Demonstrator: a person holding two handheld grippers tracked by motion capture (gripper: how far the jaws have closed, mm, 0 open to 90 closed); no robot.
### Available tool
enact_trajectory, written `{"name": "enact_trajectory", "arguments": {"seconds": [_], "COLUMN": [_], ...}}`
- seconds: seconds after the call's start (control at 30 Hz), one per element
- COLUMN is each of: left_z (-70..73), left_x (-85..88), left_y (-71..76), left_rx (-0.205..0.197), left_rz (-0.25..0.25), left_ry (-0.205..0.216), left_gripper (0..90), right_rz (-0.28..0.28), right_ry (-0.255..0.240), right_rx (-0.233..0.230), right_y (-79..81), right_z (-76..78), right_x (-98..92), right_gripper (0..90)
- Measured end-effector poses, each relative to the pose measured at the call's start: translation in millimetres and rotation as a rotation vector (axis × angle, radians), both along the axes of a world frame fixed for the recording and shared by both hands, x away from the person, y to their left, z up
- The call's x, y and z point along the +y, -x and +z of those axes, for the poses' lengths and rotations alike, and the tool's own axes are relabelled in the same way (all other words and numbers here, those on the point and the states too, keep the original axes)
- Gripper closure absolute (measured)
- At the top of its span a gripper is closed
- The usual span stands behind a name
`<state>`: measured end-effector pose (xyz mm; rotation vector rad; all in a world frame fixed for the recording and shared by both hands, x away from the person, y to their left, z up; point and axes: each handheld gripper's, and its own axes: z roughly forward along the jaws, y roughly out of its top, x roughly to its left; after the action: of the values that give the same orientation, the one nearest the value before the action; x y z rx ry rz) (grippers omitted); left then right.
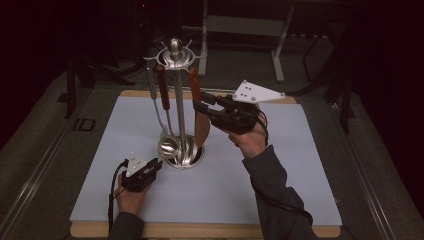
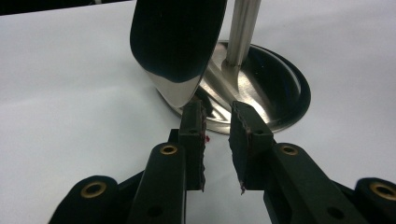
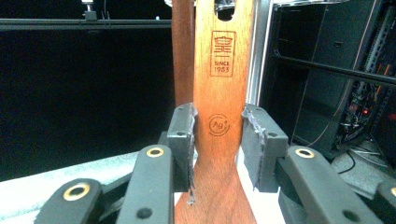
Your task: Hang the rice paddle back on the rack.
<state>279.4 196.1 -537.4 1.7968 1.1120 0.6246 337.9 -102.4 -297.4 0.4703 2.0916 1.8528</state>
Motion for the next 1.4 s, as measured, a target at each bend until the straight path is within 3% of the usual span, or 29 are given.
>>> {"name": "enact_trajectory", "arguments": {"seconds": [0.6,1.1,1.4], "left_z": [0.1,0.0,-0.1], "left_x": [0.1,-0.3,-0.2], "left_y": [0.1,0.1,-0.1], "left_rx": [0.0,-0.002,0.0], "left_rz": [-0.002,0.001,0.003], "left_ry": [0.002,0.002,0.003], "left_gripper": [75.3,75.3,75.3], "right_rz": [-0.04,-0.062,-0.088], "right_ry": [0.043,0.067,0.118], "right_rx": [0.024,0.048,0.045], "right_y": [-8.3,-11.8,-11.5], "right_z": [-0.3,-8.2,-9.5], "right_x": [12.1,0.4,-9.3], "right_gripper": [65.4,65.6,65.8]}}
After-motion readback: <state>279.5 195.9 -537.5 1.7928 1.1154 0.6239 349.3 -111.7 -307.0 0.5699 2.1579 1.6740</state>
